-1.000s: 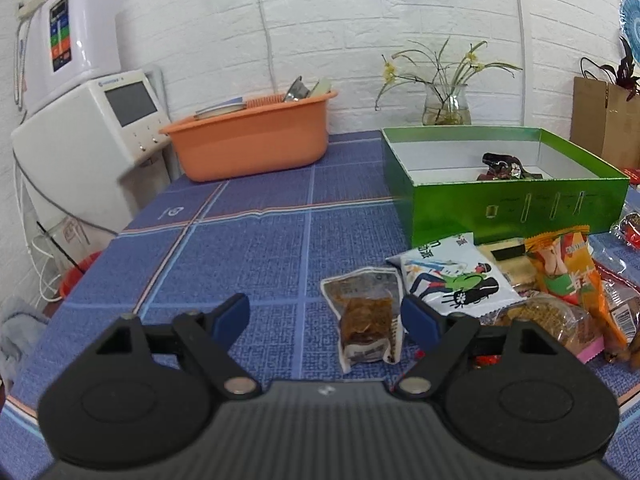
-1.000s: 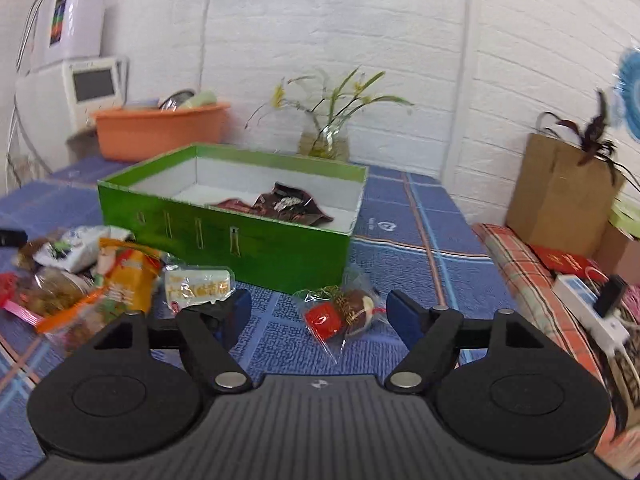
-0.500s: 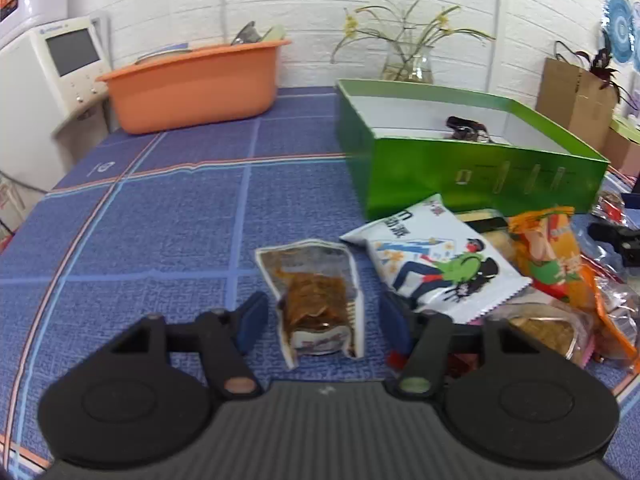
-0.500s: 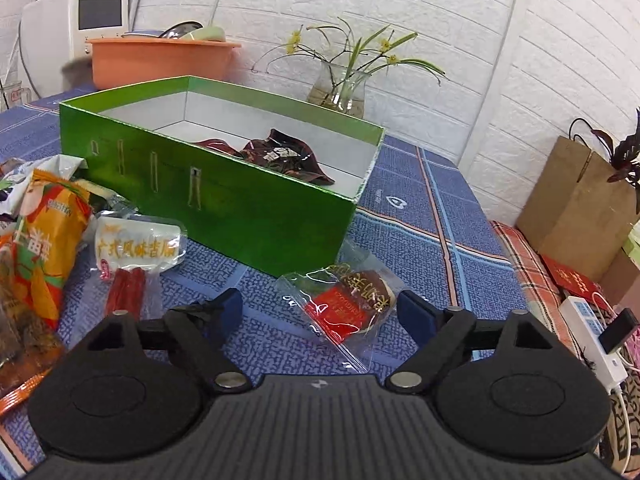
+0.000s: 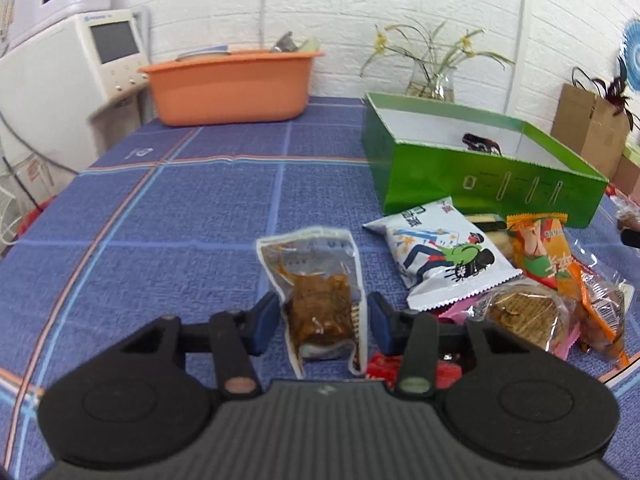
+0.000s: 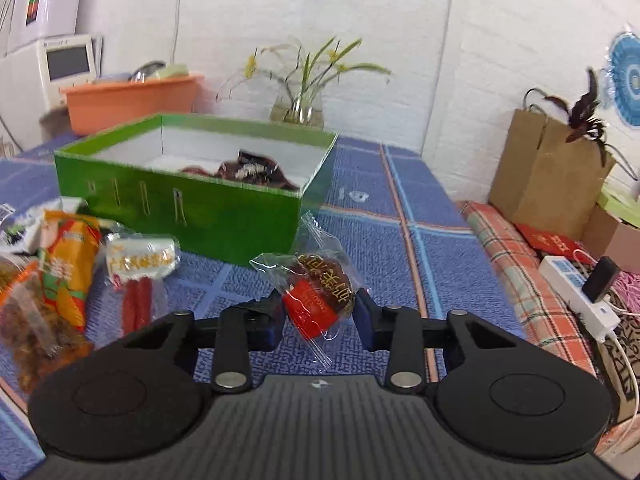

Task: Organize snacks
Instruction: 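Grasp the clear packet with red candy with the right gripper while the left grasps the brown jerky pouch, then lift and carry both held packets over the green box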

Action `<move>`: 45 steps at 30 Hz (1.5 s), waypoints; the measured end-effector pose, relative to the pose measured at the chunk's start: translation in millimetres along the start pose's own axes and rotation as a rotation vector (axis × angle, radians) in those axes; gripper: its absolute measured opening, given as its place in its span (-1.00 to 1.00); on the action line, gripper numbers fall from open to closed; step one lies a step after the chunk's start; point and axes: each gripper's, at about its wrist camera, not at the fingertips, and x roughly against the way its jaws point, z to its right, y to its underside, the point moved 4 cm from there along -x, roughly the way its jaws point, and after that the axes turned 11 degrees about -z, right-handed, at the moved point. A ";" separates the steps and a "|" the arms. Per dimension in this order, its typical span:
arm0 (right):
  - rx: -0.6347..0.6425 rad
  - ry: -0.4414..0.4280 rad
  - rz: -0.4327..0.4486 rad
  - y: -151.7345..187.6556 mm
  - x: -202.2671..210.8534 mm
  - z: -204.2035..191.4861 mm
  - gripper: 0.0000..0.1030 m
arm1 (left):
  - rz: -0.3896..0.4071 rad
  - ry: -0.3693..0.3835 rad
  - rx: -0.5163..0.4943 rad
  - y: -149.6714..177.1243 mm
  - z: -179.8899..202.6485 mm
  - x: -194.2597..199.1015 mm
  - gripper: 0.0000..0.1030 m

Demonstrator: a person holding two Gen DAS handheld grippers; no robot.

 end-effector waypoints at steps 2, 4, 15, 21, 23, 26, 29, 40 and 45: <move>-0.041 -0.027 0.065 -1.8 20.2 1.4 0.21 | 0.021 -0.014 0.018 0.4 -2.4 10.6 -0.09; -0.078 -0.077 0.133 -5.6 41.1 -1.5 0.22 | 0.039 -0.010 0.050 -3.1 -3.4 19.6 -0.17; -0.098 -0.373 0.310 -35.6 86.2 -53.9 0.20 | 0.077 0.010 0.044 -17.2 16.3 20.3 -0.20; -0.047 -0.378 0.288 -58.0 77.6 -71.0 0.19 | 0.188 0.031 -0.007 -60.0 36.0 43.8 -0.20; -0.037 -0.376 0.293 -72.1 76.5 -74.4 0.19 | 0.224 0.035 -0.023 -79.4 45.9 47.4 -0.20; -0.027 -0.360 0.314 -92.6 77.6 -77.1 0.19 | 0.244 0.033 -0.014 -106.5 56.0 44.2 -0.20; -0.019 -0.339 0.347 -111.5 81.4 -75.7 0.19 | 0.260 0.019 -0.020 -128.0 64.4 42.8 -0.20; -0.080 -0.224 0.400 -142.5 70.5 -33.8 0.23 | 0.374 -0.112 -0.097 -165.0 99.0 41.9 -0.20; -0.162 -0.271 0.259 -130.0 24.8 -23.7 0.21 | 0.322 -0.071 -0.117 -179.9 117.2 10.5 -0.20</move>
